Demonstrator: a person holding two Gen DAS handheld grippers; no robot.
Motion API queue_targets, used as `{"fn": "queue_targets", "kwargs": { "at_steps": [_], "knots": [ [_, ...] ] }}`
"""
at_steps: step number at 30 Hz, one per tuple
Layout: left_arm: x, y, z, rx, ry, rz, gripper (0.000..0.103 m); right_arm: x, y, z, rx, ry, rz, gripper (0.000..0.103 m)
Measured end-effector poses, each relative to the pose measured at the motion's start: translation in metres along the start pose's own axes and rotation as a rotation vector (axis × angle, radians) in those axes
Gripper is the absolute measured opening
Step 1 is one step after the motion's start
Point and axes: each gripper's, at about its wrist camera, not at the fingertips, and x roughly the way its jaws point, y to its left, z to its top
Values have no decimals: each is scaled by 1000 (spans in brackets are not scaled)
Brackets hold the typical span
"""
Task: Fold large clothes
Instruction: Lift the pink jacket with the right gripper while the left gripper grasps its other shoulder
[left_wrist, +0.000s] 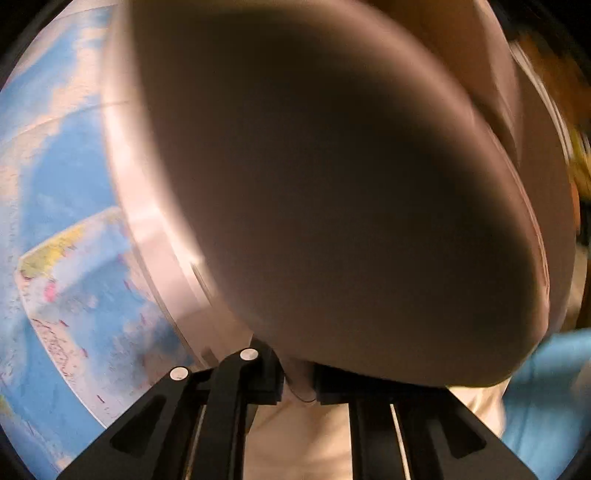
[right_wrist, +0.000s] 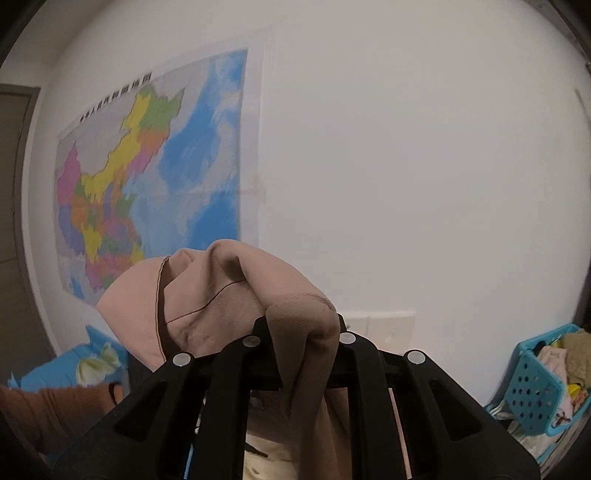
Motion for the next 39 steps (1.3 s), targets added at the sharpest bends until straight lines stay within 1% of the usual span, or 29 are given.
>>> {"fn": "queue_targets", "kwargs": {
  "at_steps": [2,4,5,7,10,13,15,16,17,19,21,22,23,24,25,26,27,28,29,30,31,33,34,35,36,37,38,39],
  "knots": [
    [-18,11,19,-65,-62,1,9,-18,-1,16,-3,-40,-17,10],
    [-39,19,45,-105,-130,-1,9,-44,1,40,-6,-95,-29,10],
    [-47,21,55,-113,-153,4,9,-54,2,48,-8,-116,-29,9],
    [-70,24,78,-123,-213,3,9,-85,11,75,-31,-185,-23,9],
    [-118,30,115,-149,-304,21,9,-124,30,108,-68,-253,-6,9],
    [-164,39,136,-181,-340,20,9,-157,49,131,-78,-294,34,9],
    [-193,41,140,-176,-349,35,11,-176,61,137,-86,-319,63,9],
    [-213,43,140,-180,-352,43,12,-186,69,137,-92,-329,90,9],
    [-235,33,140,-187,-350,47,13,-192,74,137,-92,-336,109,9],
    [-272,29,131,-200,-331,56,17,-202,85,131,-80,-332,174,9],
    [-298,24,116,-201,-312,70,24,-203,93,125,-60,-313,216,9],
    [-316,12,107,-195,-306,73,29,-201,100,118,-47,-295,253,9],
    [-330,8,99,-192,-288,90,45,-199,104,114,-41,-284,272,9],
    [-342,6,89,-196,-271,89,61,-196,110,109,-36,-268,296,9],
    [-336,7,84,-200,-254,67,68,-193,116,101,-28,-260,338,9],
    [-344,10,67,-220,-220,11,79,-191,121,97,-21,-255,362,9],
    [-345,14,57,-235,-203,-26,86,-186,128,90,-16,-242,391,9],
    [-351,10,46,-244,-191,-45,87,-181,133,83,-3,-237,421,9],
    [-354,8,34,-259,-177,-31,87,-178,137,80,11,-232,444,9],
    [-357,5,21,-285,-164,-40,87,-168,144,73,24,-204,468,9],
    [-358,0,9,-310,-142,-85,87,-163,149,71,26,-186,469,9],
    [-349,-7,-10,-328,-103,-117,87,-139,161,54,50,-120,503,9],
    [-346,-11,-18,-336,-91,-134,85,-129,166,50,52,-92,501,9],
    [-338,-16,-31,-343,-66,-164,80,-118,171,43,61,-57,504,9],
    [-334,-19,-40,-349,-50,-163,73,-108,175,38,68,-33,509,9],
    [-328,-18,-43,-354,-40,-173,69,-102,179,35,67,-19,499,9],
    [-321,-18,-52,-363,-17,-205,66,-98,179,32,72,-10,499,9],
    [-319,-20,-58,-363,-11,-211,66,-95,178,31,77,-6,503,9]
  ]
}}
